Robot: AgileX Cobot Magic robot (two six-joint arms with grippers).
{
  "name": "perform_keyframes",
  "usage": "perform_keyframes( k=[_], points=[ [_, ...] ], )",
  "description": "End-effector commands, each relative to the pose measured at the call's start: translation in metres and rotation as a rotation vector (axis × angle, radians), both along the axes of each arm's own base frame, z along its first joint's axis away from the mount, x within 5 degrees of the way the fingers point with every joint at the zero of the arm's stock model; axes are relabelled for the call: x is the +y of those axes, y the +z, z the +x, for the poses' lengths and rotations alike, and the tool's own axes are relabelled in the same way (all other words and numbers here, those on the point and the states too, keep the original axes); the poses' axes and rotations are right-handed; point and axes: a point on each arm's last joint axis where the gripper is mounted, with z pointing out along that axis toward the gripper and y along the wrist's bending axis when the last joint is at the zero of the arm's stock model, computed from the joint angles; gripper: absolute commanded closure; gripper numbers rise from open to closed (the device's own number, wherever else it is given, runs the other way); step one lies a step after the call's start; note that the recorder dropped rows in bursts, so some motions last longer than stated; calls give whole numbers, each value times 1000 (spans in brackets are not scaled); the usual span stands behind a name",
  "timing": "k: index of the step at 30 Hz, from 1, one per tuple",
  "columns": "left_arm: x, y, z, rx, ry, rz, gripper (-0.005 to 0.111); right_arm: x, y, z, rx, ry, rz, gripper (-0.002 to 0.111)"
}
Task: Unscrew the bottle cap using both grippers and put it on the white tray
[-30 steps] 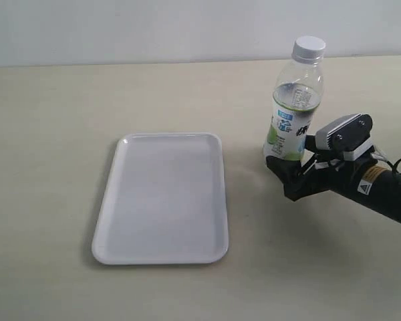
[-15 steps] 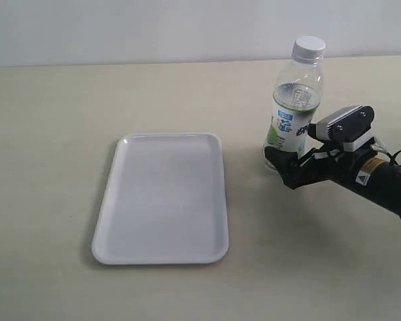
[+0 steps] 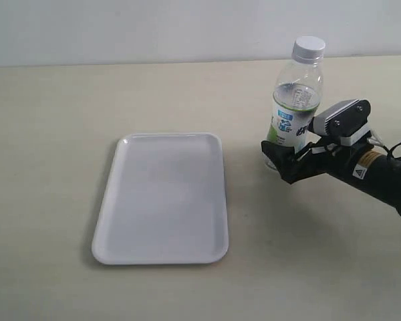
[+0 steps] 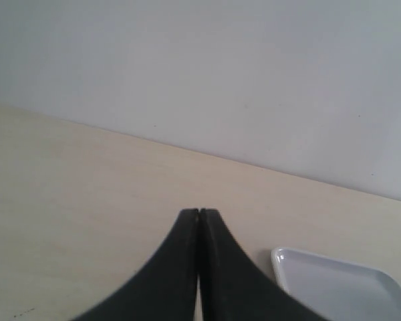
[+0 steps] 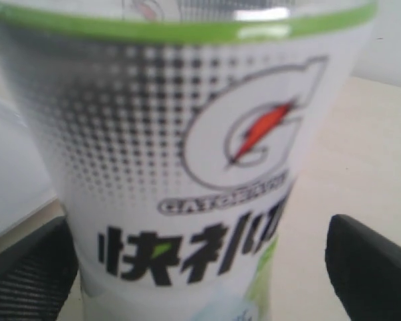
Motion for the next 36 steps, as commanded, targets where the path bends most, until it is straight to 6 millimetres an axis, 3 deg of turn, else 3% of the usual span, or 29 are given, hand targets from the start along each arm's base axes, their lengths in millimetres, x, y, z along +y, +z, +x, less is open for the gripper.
perform_keyframes(
  k=[1,36],
  points=[
    [0,1,0,-11,-7,2,104,-1,1,2,-15,-1,2,13],
    [0,1,0,-11,-7,2,104,-1,2,2,6,-14,45,14]
  ],
)
